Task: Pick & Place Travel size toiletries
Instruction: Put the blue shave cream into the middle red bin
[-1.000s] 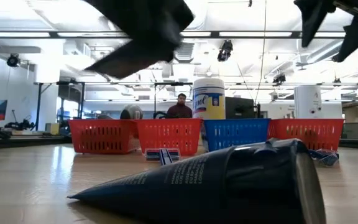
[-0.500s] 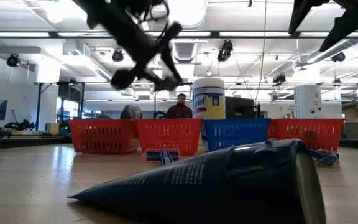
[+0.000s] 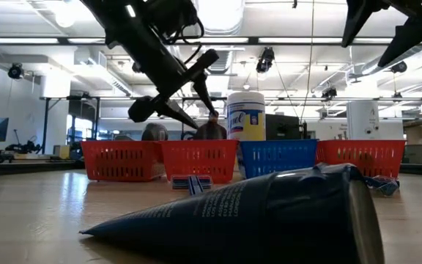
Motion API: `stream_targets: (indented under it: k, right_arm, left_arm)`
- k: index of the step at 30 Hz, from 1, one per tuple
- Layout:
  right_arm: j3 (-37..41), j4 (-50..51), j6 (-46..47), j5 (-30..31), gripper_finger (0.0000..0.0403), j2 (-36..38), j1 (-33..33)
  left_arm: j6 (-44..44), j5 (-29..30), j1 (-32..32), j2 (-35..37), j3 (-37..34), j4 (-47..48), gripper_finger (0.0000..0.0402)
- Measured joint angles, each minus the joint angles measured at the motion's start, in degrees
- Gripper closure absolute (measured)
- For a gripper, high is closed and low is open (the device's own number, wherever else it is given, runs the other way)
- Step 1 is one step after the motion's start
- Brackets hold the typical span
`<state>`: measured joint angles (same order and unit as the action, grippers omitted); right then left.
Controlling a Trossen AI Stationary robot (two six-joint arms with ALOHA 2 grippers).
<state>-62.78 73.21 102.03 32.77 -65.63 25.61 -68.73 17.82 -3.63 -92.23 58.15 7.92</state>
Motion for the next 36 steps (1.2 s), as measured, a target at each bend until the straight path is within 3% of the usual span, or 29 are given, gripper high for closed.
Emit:
stream_targets:
  k: [5,10,16,19,24,32,36]
  right_arm:
    - [0.0,0.0,0.0,0.0,0.0037,0.0,0.0]
    - [0.0,-0.4,0.0,-1.4,0.0037,0.0,0.0]
    - [0.2,-1.9,0.0,-1.2,0.0037,-0.3,0.0]
    - [0.2,-2.0,0.3,-0.8,0.0037,-0.6,-0.1]
    - [0.2,-2.1,0.4,-0.9,0.0037,-0.5,-0.1]
    - [0.2,-2.1,0.4,-1.1,0.0037,-0.9,-0.1]
    - [0.3,-2.2,0.4,-1.1,0.0037,-1.3,-0.1]
  left_arm:
    - [2.5,-1.5,0.9,1.4,0.5,0.4,0.0178]
    - [12.2,-2.7,4.1,4.4,2.7,0.9,0.0177]
    - [22.3,5.7,5.8,5.0,4.9,5.2,0.0177]
    - [22.5,5.0,2.3,2.5,5.8,5.0,0.0179]
    - [16.9,-3.3,-0.4,-2.5,6.9,5.6,0.0182]
    - [17.5,-2.8,-0.2,-8.4,13.2,6.9,0.0182]
    - [20.4,-0.7,-0.8,-12.5,18.7,13.1,0.0182]
